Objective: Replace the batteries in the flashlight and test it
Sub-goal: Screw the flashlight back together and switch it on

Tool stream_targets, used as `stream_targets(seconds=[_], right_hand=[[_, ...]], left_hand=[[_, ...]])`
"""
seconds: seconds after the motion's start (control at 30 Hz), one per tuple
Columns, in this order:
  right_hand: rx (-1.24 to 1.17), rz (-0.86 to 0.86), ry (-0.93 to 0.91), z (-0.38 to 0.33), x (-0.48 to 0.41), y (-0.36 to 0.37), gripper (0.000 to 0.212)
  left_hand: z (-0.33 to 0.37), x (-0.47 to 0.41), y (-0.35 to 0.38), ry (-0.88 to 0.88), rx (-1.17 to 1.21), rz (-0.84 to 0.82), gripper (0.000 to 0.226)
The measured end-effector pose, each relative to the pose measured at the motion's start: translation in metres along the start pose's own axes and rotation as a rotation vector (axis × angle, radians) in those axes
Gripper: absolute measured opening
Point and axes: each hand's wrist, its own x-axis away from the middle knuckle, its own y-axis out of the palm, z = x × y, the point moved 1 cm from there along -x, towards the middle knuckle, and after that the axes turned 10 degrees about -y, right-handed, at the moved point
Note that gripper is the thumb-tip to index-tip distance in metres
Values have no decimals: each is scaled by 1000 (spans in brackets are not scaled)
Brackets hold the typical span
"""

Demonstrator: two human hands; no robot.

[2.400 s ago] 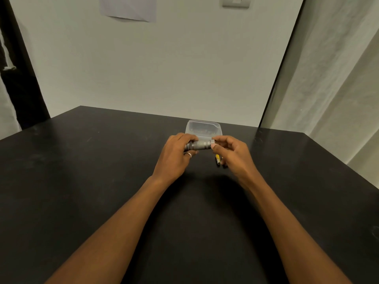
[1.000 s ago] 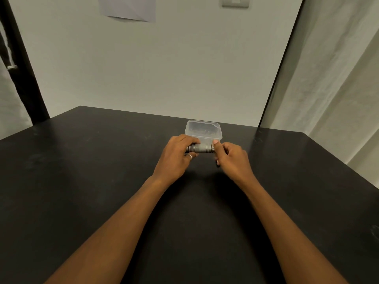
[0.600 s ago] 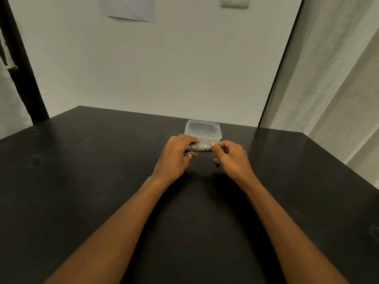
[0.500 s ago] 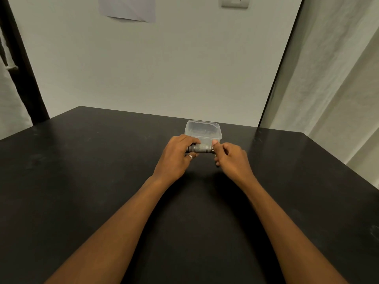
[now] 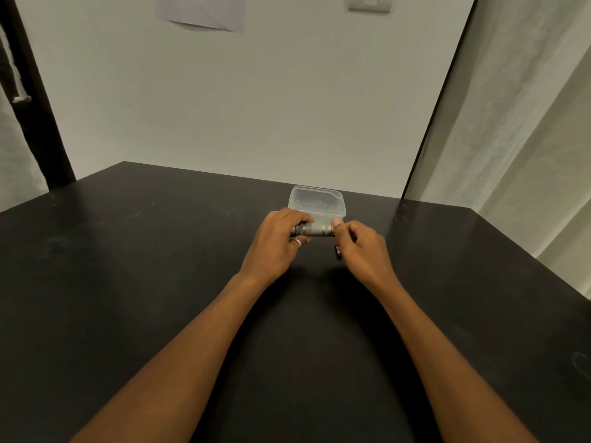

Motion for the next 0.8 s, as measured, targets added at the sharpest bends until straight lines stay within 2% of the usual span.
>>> stream_targets(seconds=[0.07, 0.2, 0.3, 0.37, 0.43, 0.57, 0.7, 0.8], right_hand=[[-89, 5, -16, 0, 0, 1, 15], [-96, 10, -42, 2, -2, 1, 16], [-15, 64, -12, 6, -5, 2, 40], [-8, 90, -15, 5, -5, 1, 46], [-42, 81, -30, 3, -3, -1, 41], [-178, 46, -46, -1, 0, -4, 13], [-261, -2, -40, -2, -1, -5, 24], [-149, -13, -22, -1, -1, -3, 13]], left_hand=[[1, 0, 1, 1, -3, -6, 35], [2, 0, 1, 9, -4, -29, 34], [4, 2, 2, 56, -3, -69, 31], [3, 3, 1, 63, -3, -74, 31], [0, 2, -1, 27, 3, -53, 32], [-5, -1, -3, -22, 10, -9, 35], [-3, 0, -2, -19, 20, -12, 35], [-4, 0, -2, -18, 13, -16, 36]])
